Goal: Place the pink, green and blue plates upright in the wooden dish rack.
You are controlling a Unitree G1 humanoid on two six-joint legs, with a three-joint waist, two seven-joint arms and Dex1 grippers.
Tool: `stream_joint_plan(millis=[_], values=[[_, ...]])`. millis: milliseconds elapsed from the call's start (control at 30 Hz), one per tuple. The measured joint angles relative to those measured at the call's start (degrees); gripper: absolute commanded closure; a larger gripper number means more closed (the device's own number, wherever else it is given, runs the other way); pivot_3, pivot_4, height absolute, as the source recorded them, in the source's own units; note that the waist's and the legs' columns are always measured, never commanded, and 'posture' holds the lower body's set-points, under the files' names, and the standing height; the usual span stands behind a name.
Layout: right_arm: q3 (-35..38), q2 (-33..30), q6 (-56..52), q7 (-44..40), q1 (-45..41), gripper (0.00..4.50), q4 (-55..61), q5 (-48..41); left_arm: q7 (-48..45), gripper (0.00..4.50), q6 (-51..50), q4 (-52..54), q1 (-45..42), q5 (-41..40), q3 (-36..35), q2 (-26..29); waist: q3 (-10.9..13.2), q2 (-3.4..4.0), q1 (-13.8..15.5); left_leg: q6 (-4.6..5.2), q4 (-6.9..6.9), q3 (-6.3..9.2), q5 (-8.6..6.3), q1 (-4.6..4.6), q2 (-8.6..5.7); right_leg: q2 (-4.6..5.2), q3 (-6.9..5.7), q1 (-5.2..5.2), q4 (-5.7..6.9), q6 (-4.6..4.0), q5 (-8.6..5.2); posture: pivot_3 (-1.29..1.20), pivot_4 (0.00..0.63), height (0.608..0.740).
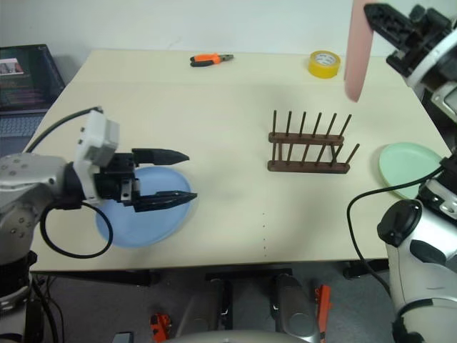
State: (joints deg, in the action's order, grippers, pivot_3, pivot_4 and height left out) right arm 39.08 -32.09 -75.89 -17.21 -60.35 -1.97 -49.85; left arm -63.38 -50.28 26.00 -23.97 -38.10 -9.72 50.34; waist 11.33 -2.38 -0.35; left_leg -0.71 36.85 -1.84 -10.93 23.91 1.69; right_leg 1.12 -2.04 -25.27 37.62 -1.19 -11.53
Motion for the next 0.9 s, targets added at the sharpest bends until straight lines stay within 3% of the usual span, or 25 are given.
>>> stream_joint_plan(millis=[333,600,900], values=[[6.2,0.0,-1.4,3.6,3.3,4.50,-6.4,-5.5,0.4,0.04,0.9,-2.0,-2.3,-0.2,2.9,0.1,0.0,0.02,0.0,0.02,-0.12,0.00,-0.01,0.15,0.00,-0.15,-0.06,0.06,-0.45,0.15,0.09,0.00,0.150,0.740],[5.9,-4.6,-1.5,-1.8,8.0,4.50,-10.8,-8.2,1.7,0.04,0.5,-1.9,-1.4,-1.4,2.7,1.2,0.0,0.04,0.0,0.18,-0.15,0.00,-0.11,0.40,-0.04,-0.20,-0.02,-0.03,-0.74,0.53,0.30,0.00,0.150,0.740],[3.4,-10.4,-0.1,-10.7,10.9,4.50,-15.7,-8.8,3.4,0.04,0.5,-1.7,-1.0,-2.4,2.7,2.0,0.0,0.06,0.0,0.18,-0.11,0.00,-0.11,0.39,-0.04,-0.20,-0.06,-0.02,-0.73,0.24,0.13,0.00,0.150,0.740]])
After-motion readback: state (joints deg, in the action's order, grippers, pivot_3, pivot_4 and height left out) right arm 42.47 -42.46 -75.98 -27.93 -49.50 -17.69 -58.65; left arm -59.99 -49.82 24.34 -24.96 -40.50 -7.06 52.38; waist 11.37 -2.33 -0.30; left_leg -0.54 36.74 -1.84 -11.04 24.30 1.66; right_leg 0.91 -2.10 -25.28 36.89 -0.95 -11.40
